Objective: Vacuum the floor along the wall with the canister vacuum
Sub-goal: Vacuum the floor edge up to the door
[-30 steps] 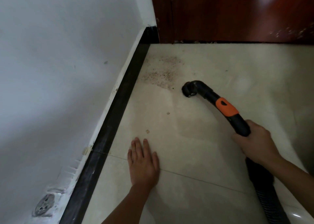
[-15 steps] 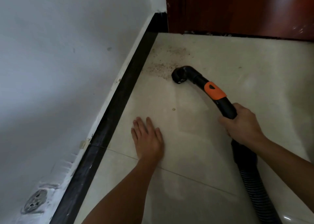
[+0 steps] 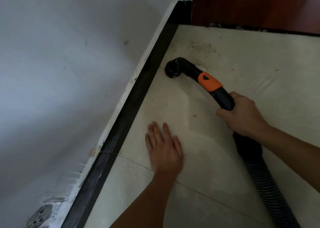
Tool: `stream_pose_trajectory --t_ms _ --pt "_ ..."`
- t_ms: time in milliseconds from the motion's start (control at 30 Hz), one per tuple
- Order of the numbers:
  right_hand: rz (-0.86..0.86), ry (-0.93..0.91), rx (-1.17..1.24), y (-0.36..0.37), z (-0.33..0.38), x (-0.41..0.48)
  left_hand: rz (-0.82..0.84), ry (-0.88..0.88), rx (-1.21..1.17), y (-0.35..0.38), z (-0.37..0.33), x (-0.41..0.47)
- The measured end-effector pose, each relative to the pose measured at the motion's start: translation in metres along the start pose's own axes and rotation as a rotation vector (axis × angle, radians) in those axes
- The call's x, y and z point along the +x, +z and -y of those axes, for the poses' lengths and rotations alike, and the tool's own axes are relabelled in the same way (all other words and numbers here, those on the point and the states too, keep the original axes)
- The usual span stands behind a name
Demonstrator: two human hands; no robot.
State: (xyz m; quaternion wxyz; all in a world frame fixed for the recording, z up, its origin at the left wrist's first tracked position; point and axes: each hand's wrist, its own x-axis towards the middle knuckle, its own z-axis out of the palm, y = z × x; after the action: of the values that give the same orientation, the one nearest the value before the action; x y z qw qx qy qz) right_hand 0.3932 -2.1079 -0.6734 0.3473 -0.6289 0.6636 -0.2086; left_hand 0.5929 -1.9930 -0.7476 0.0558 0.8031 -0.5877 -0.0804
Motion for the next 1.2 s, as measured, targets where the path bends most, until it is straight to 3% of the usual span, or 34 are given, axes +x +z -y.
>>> stream_pose_trajectory --t_ms 133,333,633,833,1000,1100,1200 --pt "-0.050 0.027 0.043 0.004 0.009 0.030 -0.008 -0.005 0.005 0.002 0.001 0.002" --pt "0.014 0.013 0.092 0.023 0.029 0.047 0.011 -0.002 0.008 0.003 0.003 0.001" --pt "0.171 -0.005 -0.001 0.008 0.018 -0.011 0.007 -0.001 0.018 -0.001 0.006 0.002" --pt "0.043 0.113 -0.089 -0.029 -0.031 -0.103 0.024 0.008 0.033 -0.003 0.005 0.001" --pt "-0.084 0.286 0.007 -0.058 -0.077 -0.167 0.036 -0.003 0.035 -0.011 -0.007 0.002" --pt "-0.183 0.325 0.028 -0.073 -0.091 -0.188 0.088 0.112 0.061 -0.012 -0.019 0.002" --pt "-0.160 0.366 -0.017 -0.072 -0.099 -0.211 0.114 0.196 0.047 -0.005 -0.041 -0.007"
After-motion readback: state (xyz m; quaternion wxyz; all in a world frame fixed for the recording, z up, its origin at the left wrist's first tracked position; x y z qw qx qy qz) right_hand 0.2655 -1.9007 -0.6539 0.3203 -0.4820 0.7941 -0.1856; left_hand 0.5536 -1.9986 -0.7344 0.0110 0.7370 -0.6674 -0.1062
